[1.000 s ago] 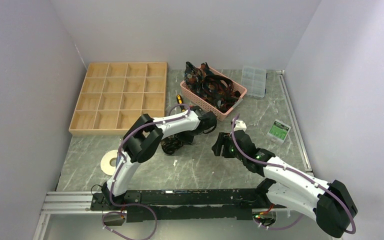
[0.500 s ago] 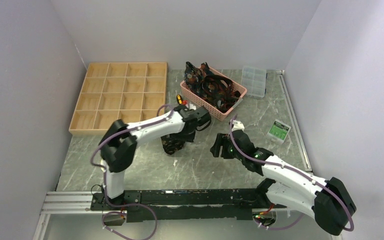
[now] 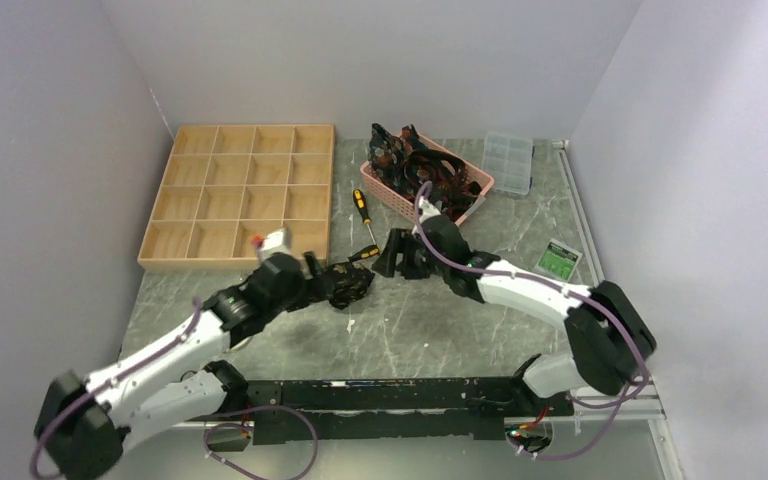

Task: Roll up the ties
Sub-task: Roll the tie at the center of the board.

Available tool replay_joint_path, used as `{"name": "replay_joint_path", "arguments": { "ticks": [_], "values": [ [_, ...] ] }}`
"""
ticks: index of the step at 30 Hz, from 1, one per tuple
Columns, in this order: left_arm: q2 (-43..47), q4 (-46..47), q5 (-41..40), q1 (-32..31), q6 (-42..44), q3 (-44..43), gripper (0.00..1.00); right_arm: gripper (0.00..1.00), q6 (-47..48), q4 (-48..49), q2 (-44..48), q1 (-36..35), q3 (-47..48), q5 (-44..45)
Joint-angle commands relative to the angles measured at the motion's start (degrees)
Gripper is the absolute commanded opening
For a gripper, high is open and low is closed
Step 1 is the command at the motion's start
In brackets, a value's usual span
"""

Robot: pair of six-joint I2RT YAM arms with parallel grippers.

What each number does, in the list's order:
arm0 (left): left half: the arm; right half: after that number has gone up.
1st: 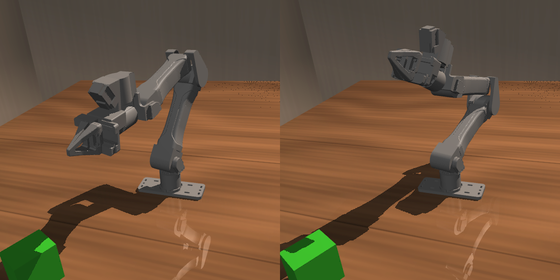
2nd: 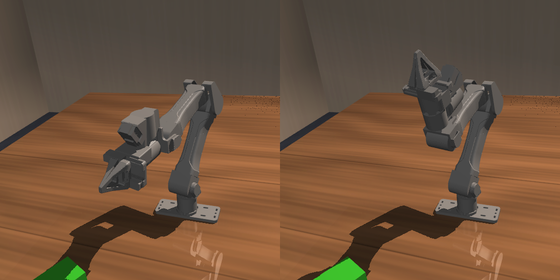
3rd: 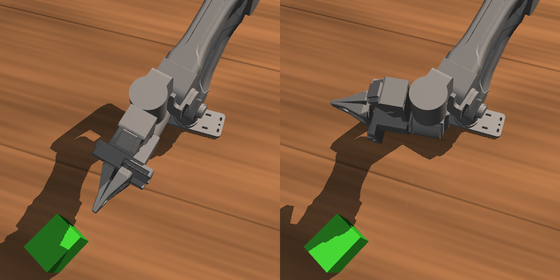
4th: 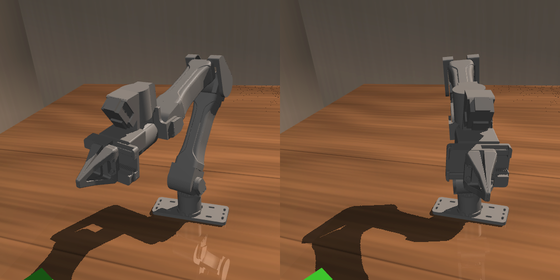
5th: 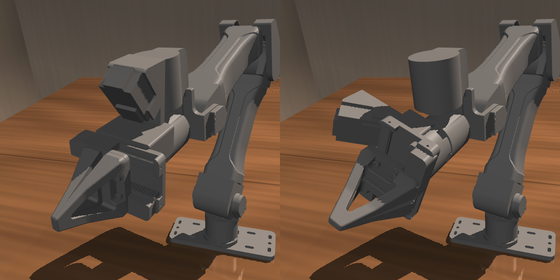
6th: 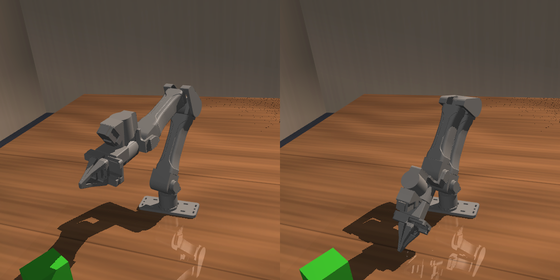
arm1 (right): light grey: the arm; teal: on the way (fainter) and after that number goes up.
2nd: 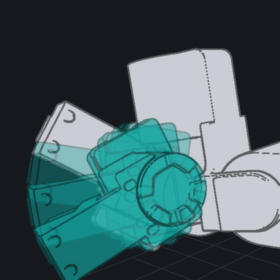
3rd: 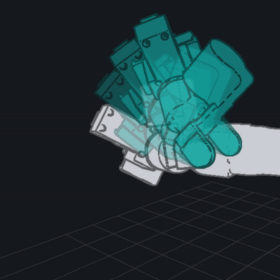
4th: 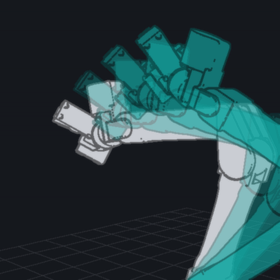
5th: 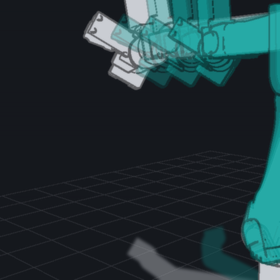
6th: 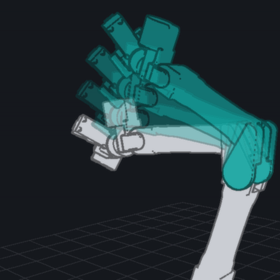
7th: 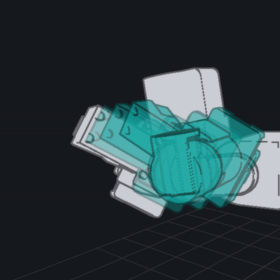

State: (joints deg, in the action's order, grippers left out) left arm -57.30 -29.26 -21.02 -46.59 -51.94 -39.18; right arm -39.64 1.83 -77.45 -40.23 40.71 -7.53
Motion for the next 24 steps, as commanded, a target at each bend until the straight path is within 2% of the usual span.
{"name": "replay_joint_path", "arguments": {
  "ticks": [1, 4, 8, 13, 19, 24],
  "values": [
    [11.1, 26.8, 21.0, 15.3, -1.3, 15.3, 0.93, 0.73, 1.0, 4.8, -7.4, -0.9, 8.6, -3.3],
    [11.9, 35.2, 29.8, 21.8, -2.1, 18.7, 0.93, 0.72, 2.2, 4.4, -12.2, -1.3, 11.8, -3.7],
    [4.0, 40.2, 37.4, 24.2, -1.2, 18.0, 0.93, 0.71, 3.8, 4.1, -16.0, -1.3, 13.3, -4.2],
    [-4.7, 49.8, 43.6, 27.6, -4.0, 19.9, 0.93, 0.7, 4.6, 4.2, -19.5, -1.3, 14.3, -5.3],
    [-9.7, 52.7, 46.3, 29.6, -4.2, 21.1, 0.93, 0.7, 3.5, 6.2, -21.5, -1.3, 13.6, -6.3],
    [-11.4, 52.0, 47.2, 30.0, -3.2, 21.7, 0.93, 0.71, 1.7, 9.0, -18.0, -1.5, 11.3, -5.2]
  ]
}}
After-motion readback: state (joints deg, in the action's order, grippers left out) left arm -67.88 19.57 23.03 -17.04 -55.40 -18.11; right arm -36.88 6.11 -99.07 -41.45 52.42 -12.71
